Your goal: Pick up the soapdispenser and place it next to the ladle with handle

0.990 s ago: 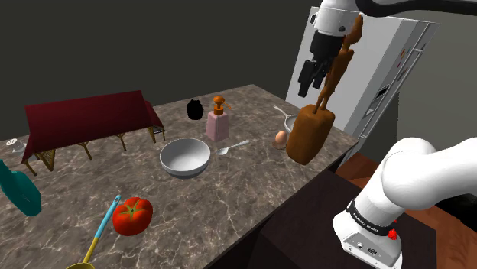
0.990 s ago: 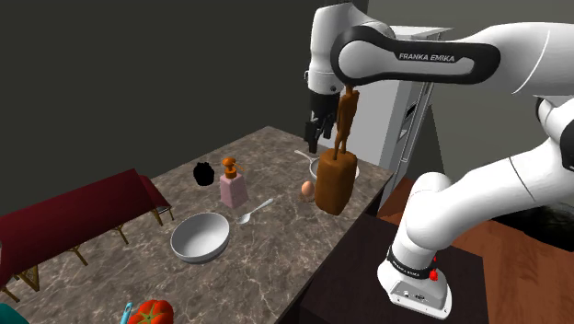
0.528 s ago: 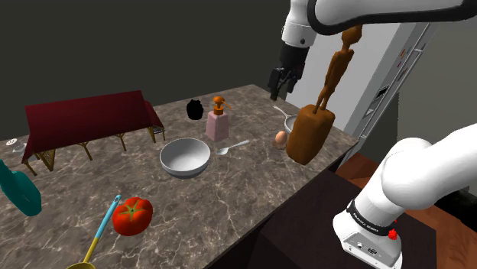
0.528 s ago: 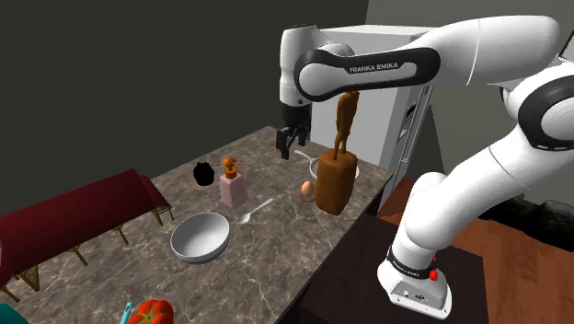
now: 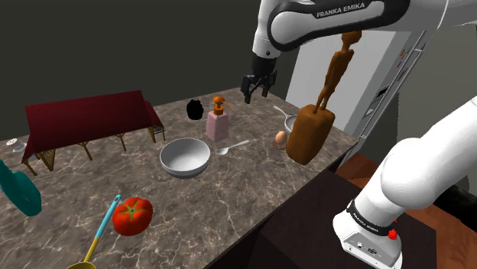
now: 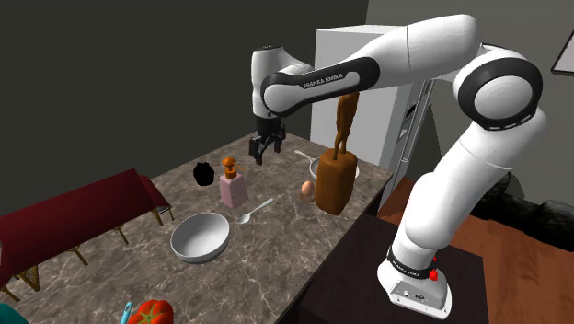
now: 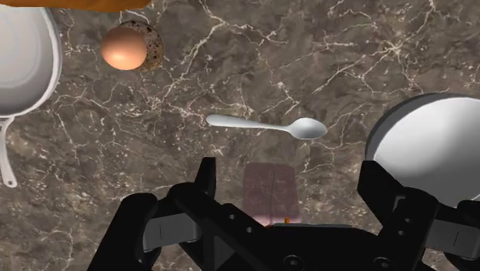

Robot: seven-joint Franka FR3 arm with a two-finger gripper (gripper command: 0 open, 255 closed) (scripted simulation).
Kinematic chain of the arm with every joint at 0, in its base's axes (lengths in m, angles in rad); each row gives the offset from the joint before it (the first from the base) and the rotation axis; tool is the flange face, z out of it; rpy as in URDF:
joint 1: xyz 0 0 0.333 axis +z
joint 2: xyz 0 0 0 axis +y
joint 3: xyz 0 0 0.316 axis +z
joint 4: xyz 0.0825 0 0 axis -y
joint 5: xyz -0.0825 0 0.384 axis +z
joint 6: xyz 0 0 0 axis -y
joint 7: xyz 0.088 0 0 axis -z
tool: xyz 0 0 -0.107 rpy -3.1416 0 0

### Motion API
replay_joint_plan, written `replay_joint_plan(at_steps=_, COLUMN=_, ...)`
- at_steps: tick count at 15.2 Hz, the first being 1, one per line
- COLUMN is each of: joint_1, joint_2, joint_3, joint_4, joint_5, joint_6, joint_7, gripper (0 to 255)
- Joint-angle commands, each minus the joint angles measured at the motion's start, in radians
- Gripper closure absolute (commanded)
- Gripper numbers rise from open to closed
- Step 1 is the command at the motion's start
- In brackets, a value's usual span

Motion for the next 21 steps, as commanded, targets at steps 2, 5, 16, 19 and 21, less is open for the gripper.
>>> replay_joint_plan(at_steps=2, joint_1=-0.006, joint_2=0.116, joint_3=0.004, joint_4=0.079, joint_5=-0.013, joint_6=0.044, joint_7=0.021, gripper=0)
replay_joint_plan(at_steps=5, joint_1=-0.008, joint_2=0.229, joint_3=0.007, joint_4=0.162, joint_5=-0.028, joint_6=0.080, joint_7=0.045, gripper=0)
replay_joint_plan(at_steps=16, joint_1=-0.004, joint_2=0.451, joint_3=0.004, joint_4=0.289, joint_5=-0.062, joint_6=0.186, joint_7=0.087, gripper=0)
replay_joint_plan(at_steps=19, joint_1=-0.004, joint_2=0.461, joint_3=0.003, joint_4=0.280, joint_5=-0.064, joint_6=0.204, joint_7=0.088, gripper=0)
replay_joint_plan(at_steps=21, joint_1=-0.004, joint_2=0.461, joint_3=0.003, joint_4=0.280, joint_5=-0.064, joint_6=0.204, joint_7=0.088, gripper=0)
